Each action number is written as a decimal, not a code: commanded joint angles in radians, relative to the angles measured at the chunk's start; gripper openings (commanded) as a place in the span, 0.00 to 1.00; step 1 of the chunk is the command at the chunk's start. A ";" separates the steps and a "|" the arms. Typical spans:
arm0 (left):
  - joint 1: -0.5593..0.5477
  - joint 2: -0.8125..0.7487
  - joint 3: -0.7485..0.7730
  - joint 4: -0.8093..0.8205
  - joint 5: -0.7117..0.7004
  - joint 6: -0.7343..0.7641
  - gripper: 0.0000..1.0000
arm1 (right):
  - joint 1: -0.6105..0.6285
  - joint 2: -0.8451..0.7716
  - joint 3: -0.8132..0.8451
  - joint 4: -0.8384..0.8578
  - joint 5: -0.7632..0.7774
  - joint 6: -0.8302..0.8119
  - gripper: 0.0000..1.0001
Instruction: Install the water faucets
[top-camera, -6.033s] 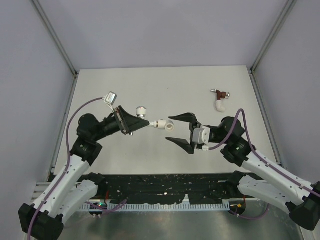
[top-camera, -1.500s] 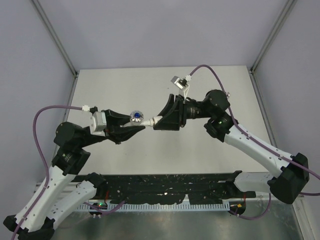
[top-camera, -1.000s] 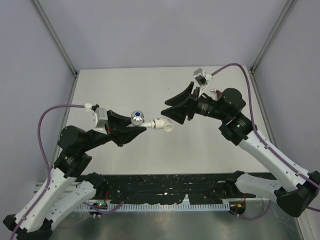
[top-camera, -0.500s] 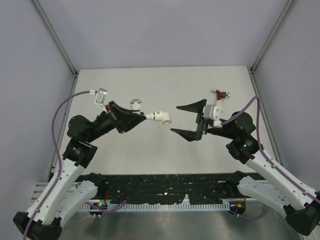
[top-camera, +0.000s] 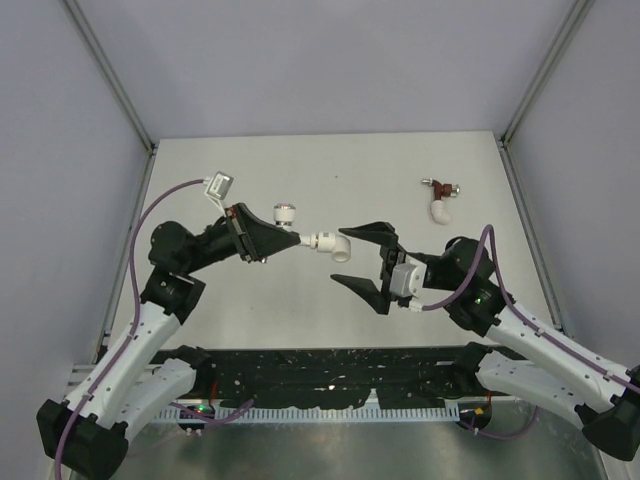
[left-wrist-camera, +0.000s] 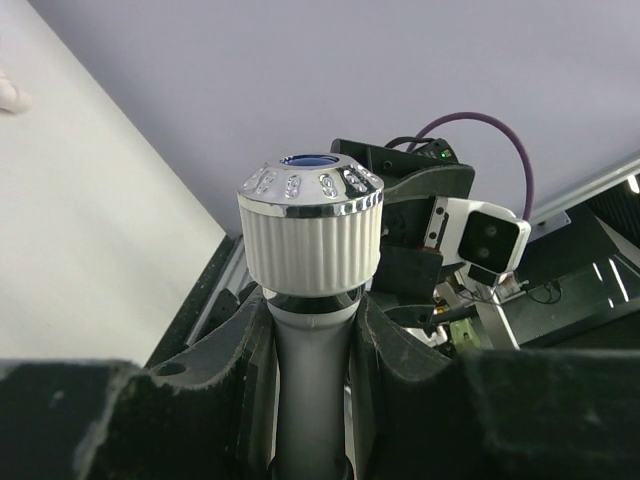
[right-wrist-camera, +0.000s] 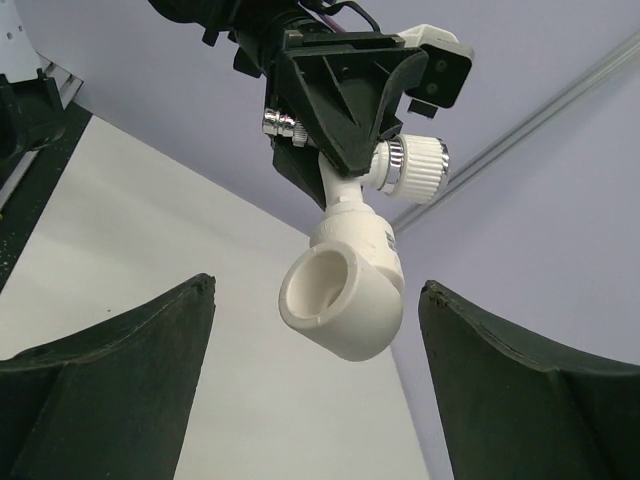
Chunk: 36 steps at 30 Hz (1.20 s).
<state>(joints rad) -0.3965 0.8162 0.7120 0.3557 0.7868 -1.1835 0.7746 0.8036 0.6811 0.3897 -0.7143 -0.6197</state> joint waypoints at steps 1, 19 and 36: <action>0.004 0.011 0.067 0.094 0.066 -0.065 0.00 | 0.061 0.009 0.003 0.066 0.116 -0.170 0.86; 0.004 0.034 0.089 0.094 0.114 -0.102 0.00 | 0.107 0.066 0.041 0.104 0.128 -0.215 0.59; -0.004 -0.066 0.159 -0.142 0.141 0.511 0.00 | 0.072 0.196 0.276 -0.003 0.069 0.542 0.25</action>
<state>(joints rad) -0.3859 0.7872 0.8207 0.3183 0.9051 -0.9668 0.8631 0.9478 0.8536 0.3618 -0.5957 -0.4095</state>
